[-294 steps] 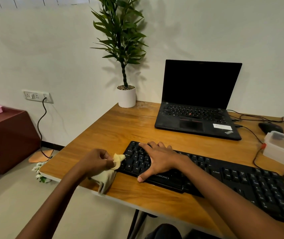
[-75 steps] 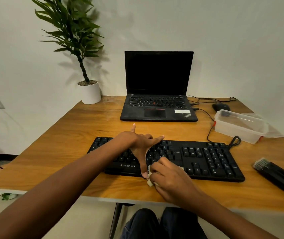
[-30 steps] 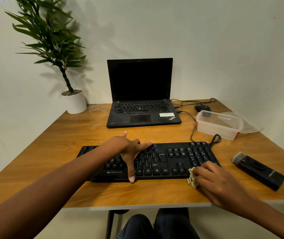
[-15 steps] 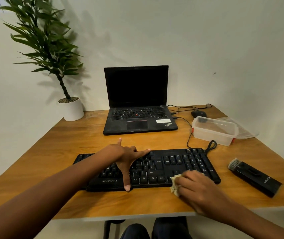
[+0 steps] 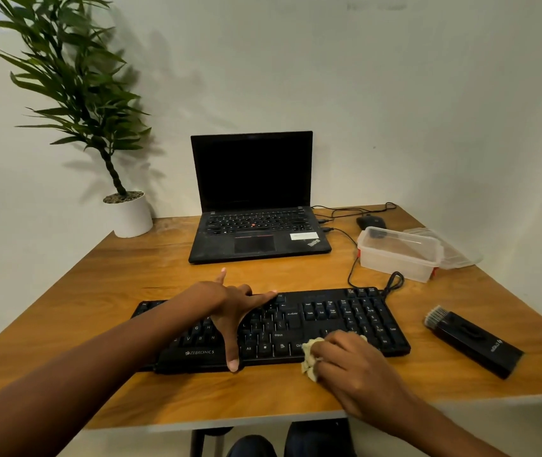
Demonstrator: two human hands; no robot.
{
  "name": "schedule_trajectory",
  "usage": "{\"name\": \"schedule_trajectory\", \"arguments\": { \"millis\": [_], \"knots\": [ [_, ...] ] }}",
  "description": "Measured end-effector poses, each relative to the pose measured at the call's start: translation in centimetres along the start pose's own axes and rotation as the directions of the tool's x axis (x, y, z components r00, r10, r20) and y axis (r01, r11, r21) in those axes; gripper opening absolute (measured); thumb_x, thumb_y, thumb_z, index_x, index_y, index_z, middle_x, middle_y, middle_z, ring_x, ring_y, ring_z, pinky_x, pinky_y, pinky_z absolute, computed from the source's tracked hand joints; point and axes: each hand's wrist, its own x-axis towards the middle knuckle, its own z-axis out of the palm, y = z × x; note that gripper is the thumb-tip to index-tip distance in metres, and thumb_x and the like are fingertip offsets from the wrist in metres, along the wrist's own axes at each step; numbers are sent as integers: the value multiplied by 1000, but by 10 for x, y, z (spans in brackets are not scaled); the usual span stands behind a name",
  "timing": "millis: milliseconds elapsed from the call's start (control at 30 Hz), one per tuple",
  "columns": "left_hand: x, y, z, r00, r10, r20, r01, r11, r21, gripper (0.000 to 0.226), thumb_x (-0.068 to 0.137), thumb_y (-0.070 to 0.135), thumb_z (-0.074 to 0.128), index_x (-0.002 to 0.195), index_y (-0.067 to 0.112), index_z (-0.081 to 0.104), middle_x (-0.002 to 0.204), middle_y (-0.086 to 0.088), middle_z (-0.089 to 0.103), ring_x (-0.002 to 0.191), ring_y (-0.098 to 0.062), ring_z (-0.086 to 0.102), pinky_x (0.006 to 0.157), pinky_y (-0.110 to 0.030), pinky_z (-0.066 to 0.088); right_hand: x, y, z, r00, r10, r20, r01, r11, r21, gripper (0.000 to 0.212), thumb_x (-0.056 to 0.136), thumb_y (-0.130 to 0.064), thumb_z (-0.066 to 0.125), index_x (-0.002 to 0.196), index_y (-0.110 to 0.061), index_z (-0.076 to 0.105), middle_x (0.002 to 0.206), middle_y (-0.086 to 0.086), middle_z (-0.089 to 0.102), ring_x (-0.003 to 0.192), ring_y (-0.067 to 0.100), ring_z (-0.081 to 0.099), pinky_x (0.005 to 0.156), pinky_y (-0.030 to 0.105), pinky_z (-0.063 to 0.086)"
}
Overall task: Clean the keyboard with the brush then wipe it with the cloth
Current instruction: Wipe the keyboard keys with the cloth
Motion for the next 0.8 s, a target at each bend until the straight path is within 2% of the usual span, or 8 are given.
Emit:
{"name": "schedule_trajectory", "arguments": {
  "millis": [100, 233, 333, 400, 433, 500, 633, 800],
  "knots": [
    [2, -2, 1, 1000, 2, 9, -2, 1000, -7, 136, 61, 58, 79, 140, 42, -30, 158, -7, 4, 146, -32, -3, 106, -63, -22, -33, 17, -13, 987, 152, -49, -153, 988, -18, 9, 73, -15, 64, 82, -18, 65, 98, -2, 65, 87, 11, 50, 65, 24, 49],
    [2, -3, 0, 1000, 9, 3, -9, 1000, -15, 135, 61, 57, 79, 139, 43, -30, 158, -6, 3, 146, -32, -4, 105, -61, -23, -59, 29, -23, 923, 359, -137, -366, 930, -33, 13, 77, -16, 57, 81, -9, 67, 92, 4, 65, 86, 12, 48, 68, 19, 45],
    [2, -4, 2, 1000, 16, 3, -15, 999, -34, 135, 61, 57, 79, 139, 43, -30, 158, -5, 2, 146, -32, -4, 105, -60, -22, -63, 31, -19, 787, 564, -250, -574, 818, 40, 24, 81, -19, 49, 86, -3, 66, 88, 8, 63, 84, 15, 51, 72, 19, 43],
    [2, -5, 3, 1000, 25, -1, -25, 999, -45, 135, 61, 57, 79, 139, 43, -30, 158, -4, 2, 146, -31, -3, 106, -61, -22, -55, 34, -16, 672, 683, -285, -682, 722, 121, 13, 84, -11, 54, 87, -2, 63, 84, 9, 61, 79, 19, 54, 66, 25, 43],
    [2, -6, 4, 1000, 28, 1, -28, 998, -48, 136, 61, 57, 79, 139, 43, -30, 158, -4, 1, 146, -31, -3, 106, -62, -22, -49, 37, -14, 626, 731, -272, -721, 675, 156, 5, 84, -2, 58, 87, -2, 62, 83, 9, 61, 77, 19, 54, 65, 24, 41],
    [3, -6, 5, 1000, 27, -2, -27, 998, -53, 136, 60, 57, 80, 139, 43, -30, 158, -4, 1, 146, -31, -2, 107, -61, -21, -36, 50, -8, 548, 812, -203, -776, 584, 241, 9, 86, 3, 56, 89, -4, 59, 85, 6, 58, 78, 18, 53, 62, 22, 37],
    [1, -6, 5, 999, 36, -8, -36, 996, -81, 135, 61, 55, 80, 141, 42, -28, 159, -3, 1, 146, -30, -3, 107, -62, -21, -3, 90, 5, 519, 847, -113, -801, 529, 282, 5, 90, -2, 51, 90, -4, 55, 86, 7, 57, 81, 23, 54, 62, 28, 33],
    [2, -7, 7, 999, 41, -23, -43, 995, -93, 136, 61, 55, 80, 141, 39, -30, 158, -6, 6, 146, -31, -5, 105, -62, -24, 9, 106, 2, 446, 895, 2, -854, 424, 301, 9, 93, -4, 47, 97, -3, 54, 86, 11, 58, 73, 22, 53, 53, 28, 33]
  ]
}}
